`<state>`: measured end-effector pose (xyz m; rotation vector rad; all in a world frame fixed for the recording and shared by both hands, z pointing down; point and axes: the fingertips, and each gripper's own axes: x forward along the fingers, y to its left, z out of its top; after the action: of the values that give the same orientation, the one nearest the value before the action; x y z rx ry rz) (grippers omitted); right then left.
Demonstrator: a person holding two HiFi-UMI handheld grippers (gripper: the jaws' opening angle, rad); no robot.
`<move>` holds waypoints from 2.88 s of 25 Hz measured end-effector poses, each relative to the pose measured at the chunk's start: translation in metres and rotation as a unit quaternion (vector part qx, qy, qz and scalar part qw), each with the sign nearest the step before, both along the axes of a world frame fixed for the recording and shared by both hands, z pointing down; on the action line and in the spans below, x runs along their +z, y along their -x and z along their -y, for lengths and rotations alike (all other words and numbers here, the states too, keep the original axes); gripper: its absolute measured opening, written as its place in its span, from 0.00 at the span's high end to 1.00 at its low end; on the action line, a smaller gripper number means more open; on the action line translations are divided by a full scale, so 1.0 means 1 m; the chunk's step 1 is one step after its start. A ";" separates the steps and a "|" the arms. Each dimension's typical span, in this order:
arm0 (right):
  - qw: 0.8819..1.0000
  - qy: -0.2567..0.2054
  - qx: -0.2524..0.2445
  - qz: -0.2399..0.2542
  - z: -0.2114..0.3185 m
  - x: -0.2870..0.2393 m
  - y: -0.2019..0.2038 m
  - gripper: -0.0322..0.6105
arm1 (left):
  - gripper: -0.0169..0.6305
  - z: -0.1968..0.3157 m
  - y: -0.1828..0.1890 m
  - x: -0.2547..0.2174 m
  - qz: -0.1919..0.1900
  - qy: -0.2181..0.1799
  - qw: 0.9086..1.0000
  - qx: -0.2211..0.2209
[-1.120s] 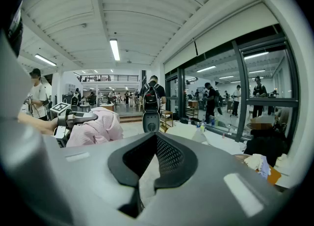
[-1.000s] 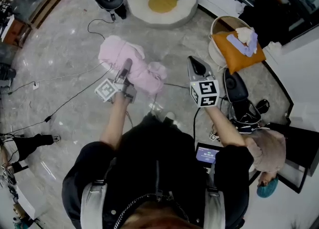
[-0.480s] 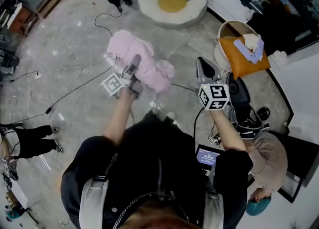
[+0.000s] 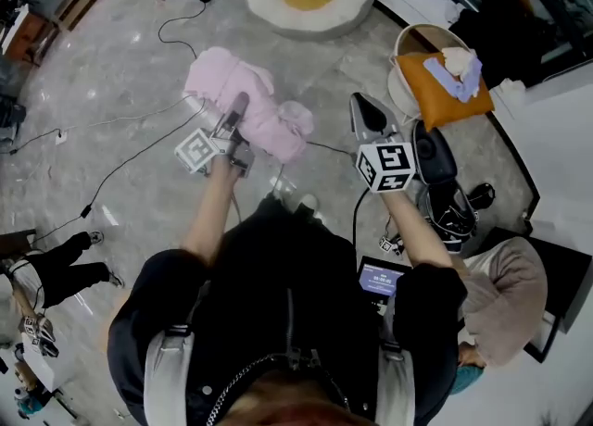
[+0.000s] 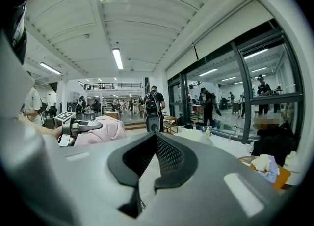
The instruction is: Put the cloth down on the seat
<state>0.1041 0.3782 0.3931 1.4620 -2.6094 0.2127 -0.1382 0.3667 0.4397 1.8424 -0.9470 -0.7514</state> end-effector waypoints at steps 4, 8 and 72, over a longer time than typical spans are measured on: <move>1.000 -0.002 0.000 -0.002 0.002 -0.004 -0.004 0.95 | 0.59 0.002 -0.006 -0.003 0.004 -0.006 1.000 0.005; 1.000 -0.001 0.003 -0.004 0.004 -0.003 -0.002 0.95 | 0.59 0.005 -0.009 -0.007 -0.007 -0.008 1.000 0.010; 0.998 0.029 0.032 -0.035 0.280 0.005 0.090 0.95 | 0.59 0.324 0.039 0.012 0.038 0.000 0.998 0.048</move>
<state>0.0136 0.0984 0.3981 1.5078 -2.4829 0.2378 -0.1776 0.0432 0.4515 1.9135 -0.8990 -0.6261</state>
